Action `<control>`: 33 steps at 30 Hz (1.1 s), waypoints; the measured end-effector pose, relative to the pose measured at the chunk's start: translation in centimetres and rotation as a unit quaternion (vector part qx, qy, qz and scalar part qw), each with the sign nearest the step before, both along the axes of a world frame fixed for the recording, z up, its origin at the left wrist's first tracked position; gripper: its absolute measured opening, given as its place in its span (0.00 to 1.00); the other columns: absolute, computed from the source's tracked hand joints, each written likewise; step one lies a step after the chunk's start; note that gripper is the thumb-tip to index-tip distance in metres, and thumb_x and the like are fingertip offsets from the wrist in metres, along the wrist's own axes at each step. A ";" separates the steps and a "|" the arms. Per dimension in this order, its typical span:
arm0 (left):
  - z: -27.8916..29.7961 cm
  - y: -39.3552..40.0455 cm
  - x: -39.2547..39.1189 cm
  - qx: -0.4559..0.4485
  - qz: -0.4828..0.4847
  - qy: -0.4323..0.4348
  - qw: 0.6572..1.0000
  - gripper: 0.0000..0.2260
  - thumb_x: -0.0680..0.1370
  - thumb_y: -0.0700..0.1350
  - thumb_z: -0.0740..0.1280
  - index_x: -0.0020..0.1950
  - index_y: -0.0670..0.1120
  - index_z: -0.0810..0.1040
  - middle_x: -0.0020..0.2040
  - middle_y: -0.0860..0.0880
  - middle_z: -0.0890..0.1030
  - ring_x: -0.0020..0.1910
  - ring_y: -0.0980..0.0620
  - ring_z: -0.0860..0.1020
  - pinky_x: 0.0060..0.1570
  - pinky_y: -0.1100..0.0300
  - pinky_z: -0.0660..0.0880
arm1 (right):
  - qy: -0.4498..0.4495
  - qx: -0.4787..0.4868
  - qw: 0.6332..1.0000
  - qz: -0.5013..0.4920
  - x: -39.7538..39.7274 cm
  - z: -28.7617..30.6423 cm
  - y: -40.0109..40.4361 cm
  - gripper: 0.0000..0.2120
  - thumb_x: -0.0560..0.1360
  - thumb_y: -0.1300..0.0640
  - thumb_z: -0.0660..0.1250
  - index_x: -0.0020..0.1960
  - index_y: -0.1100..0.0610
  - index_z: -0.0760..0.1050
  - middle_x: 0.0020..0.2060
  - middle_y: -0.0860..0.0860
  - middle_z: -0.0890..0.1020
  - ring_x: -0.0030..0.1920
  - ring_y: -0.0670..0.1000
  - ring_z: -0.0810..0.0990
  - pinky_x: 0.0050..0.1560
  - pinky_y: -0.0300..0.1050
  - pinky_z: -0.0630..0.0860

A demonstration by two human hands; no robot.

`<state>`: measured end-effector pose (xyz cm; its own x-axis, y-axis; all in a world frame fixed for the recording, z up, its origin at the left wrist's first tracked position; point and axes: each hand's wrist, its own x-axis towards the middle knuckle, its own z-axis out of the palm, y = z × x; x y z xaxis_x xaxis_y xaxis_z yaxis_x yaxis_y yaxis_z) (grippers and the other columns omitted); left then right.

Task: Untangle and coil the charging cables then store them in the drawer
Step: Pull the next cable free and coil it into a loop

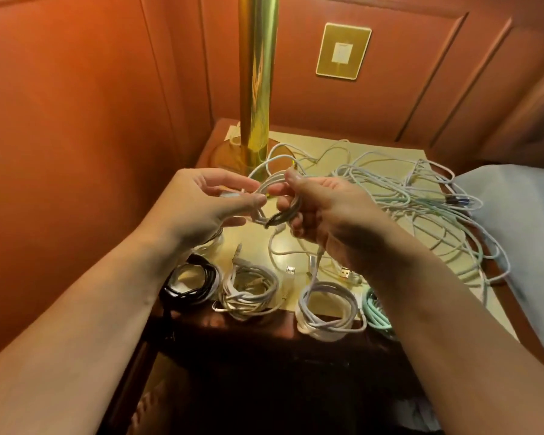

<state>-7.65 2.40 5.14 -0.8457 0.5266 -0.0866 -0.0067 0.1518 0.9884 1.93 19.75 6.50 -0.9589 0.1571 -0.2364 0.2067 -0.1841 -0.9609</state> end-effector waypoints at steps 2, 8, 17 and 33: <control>0.0 -0.1 -0.3 0.007 0.001 -0.014 1.000 0.16 0.65 0.42 0.79 0.52 0.44 0.87 0.46 0.43 0.87 0.44 0.47 0.87 0.41 0.59 0.83 | 0.006 0.027 1.000 0.012 -0.2 0.0 -0.4 0.18 0.85 0.51 0.62 0.52 0.62 0.83 0.36 0.51 0.83 0.32 0.47 0.74 0.34 0.37 0.73; 0.0 -2.1 -2.2 -0.068 0.066 0.072 0.993 0.09 0.69 0.41 0.81 0.48 0.47 0.88 0.39 0.46 0.87 0.39 0.49 0.85 0.40 0.59 0.82 | 0.005 0.489 0.872 -0.007 0.2 0.0 -0.9 0.25 0.81 0.37 0.63 0.40 0.56 0.81 0.34 0.50 0.82 0.35 0.50 0.79 0.40 0.51 0.78; -1.9 -0.8 -2.2 -0.241 0.093 0.255 0.932 0.05 0.71 0.49 0.80 0.44 0.55 0.87 0.43 0.54 0.84 0.43 0.54 0.80 0.41 0.57 0.78 | -0.001 0.661 0.716 0.224 1.5 -1.2 -4.4 0.29 0.67 0.24 0.70 0.37 0.51 0.72 0.33 0.46 0.74 0.37 0.48 0.70 0.48 0.52 0.67; -2.1 0.0 -2.1 -0.404 0.007 0.291 0.867 0.11 0.69 0.63 0.76 0.40 0.58 0.82 0.44 0.59 0.79 0.54 0.48 0.75 0.57 0.46 0.74 | -0.023 0.639 0.762 0.099 1.6 0.2 -0.2 0.16 0.79 0.37 0.68 0.50 0.49 0.84 0.38 0.42 0.79 0.44 0.46 0.78 0.63 0.57 0.75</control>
<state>-9.74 2.42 3.03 -0.8758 0.4822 0.0218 0.4505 0.8003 0.3957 3.52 19.54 6.74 -0.9890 0.1404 -0.0457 0.1476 0.9359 -0.3197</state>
